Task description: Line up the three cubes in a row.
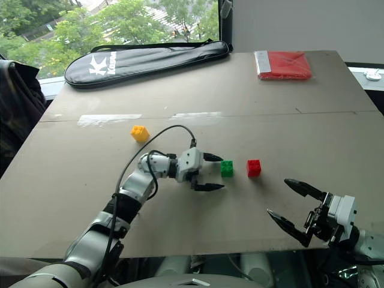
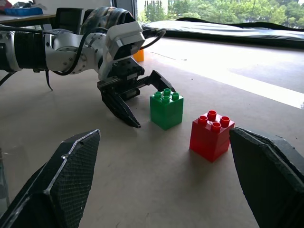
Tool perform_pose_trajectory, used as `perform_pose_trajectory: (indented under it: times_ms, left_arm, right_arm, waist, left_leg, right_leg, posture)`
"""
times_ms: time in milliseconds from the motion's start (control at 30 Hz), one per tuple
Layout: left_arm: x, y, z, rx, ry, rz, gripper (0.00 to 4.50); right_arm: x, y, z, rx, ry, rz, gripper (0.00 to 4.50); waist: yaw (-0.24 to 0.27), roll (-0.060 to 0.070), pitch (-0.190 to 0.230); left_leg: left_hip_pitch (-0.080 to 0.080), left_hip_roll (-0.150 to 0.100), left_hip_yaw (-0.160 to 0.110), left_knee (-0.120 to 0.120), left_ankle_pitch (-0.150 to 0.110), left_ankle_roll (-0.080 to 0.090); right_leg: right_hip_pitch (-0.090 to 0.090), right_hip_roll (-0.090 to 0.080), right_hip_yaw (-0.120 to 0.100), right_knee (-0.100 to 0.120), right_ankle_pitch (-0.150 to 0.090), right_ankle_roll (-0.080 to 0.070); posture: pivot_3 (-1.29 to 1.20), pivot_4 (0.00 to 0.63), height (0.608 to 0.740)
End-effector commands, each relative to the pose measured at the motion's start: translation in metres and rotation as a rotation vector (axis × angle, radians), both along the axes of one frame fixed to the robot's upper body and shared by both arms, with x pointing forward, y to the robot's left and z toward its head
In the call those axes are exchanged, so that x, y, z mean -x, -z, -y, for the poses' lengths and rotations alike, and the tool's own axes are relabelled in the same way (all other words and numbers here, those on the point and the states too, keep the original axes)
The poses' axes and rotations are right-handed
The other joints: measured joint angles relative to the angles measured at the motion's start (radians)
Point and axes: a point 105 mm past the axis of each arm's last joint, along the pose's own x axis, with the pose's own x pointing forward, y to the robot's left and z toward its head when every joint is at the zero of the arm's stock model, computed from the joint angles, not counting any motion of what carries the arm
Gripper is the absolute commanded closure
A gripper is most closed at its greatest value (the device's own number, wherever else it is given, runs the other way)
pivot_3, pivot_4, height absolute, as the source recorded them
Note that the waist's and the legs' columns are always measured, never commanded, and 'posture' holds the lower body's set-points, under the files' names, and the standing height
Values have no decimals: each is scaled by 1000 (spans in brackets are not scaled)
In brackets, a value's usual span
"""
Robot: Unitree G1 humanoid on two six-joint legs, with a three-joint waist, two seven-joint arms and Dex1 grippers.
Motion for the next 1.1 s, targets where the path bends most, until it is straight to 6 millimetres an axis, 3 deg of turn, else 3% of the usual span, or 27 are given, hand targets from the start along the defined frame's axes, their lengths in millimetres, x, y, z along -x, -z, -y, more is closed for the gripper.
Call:
perform_pose_trajectory:
  times_ms: [33,133,267,400,500,600,733,933,1100]
  left_arm:
    - [21,-18,-20,59,7,3,72]
    - [35,-26,-46,133,-99,-18,72]
    - [32,-32,-75,214,-355,0,72]
    - [9,-46,-127,348,-895,184,72]
    - [1,-45,-152,333,-1141,274,72]
    - [-5,-41,-163,323,-1242,265,72]
    - [-27,-31,-176,254,-1327,218,72]
    - [-55,-27,-172,206,-1333,203,72]
    - [-65,-14,-160,179,-1269,145,72]
  right_arm:
    - [-2,-15,-3,-8,-45,50,0]
    - [-8,-24,-6,-30,-66,71,0]
    - [-16,-30,-7,-66,-76,89,0]
    - [-25,-31,-10,-87,-102,89,0]
    - [-28,-29,-12,-92,-125,83,0]
    - [-30,-29,-13,-96,-145,81,0]
    - [-34,-31,-14,-96,-172,85,0]
    - [-36,-34,-13,-115,-146,107,0]
    - [-40,-40,-13,-147,-74,158,0]
  waist:
    - [-4,0,0]
    - [2,0,0]
    - [16,0,0]
    - [28,0,0]
    - [32,-1,0]
    - [31,-1,0]
    - [30,-1,0]
    - [28,-1,0]
    - [27,-1,0]
  left_leg:
    - [0,0,1,0,0,0]
    - [-1,0,0,0,0,0]
    - [-2,0,-2,0,0,0]
    - [-3,0,-2,0,0,0]
    - [-3,0,-3,0,0,0]
    - [-4,-1,-4,0,0,0]
    - [-4,-2,-3,1,0,0]
    - [-4,-2,-3,1,1,-2]
    - [-6,-2,-2,1,2,-4]
  right_leg:
    - [-1,0,1,0,0,0]
    - [-1,-1,2,0,1,-1]
    - [-1,-2,2,-1,1,-1]
    - [-1,-2,2,-1,1,-1]
    - [-1,-2,1,-2,1,-1]
    - [-1,-2,0,-2,1,-1]
    - [-1,-2,-3,-1,1,-1]
    - [-2,-2,-4,-1,1,-1]
    - [-4,-2,-2,-1,1,-2]
  posture:
    - [0,150,701]
    - [0,150,701]
    - [0,150,701]
    - [0,150,701]
    - [0,150,701]
    - [0,150,701]
    - [0,150,701]
    - [0,150,701]
    - [0,150,701]
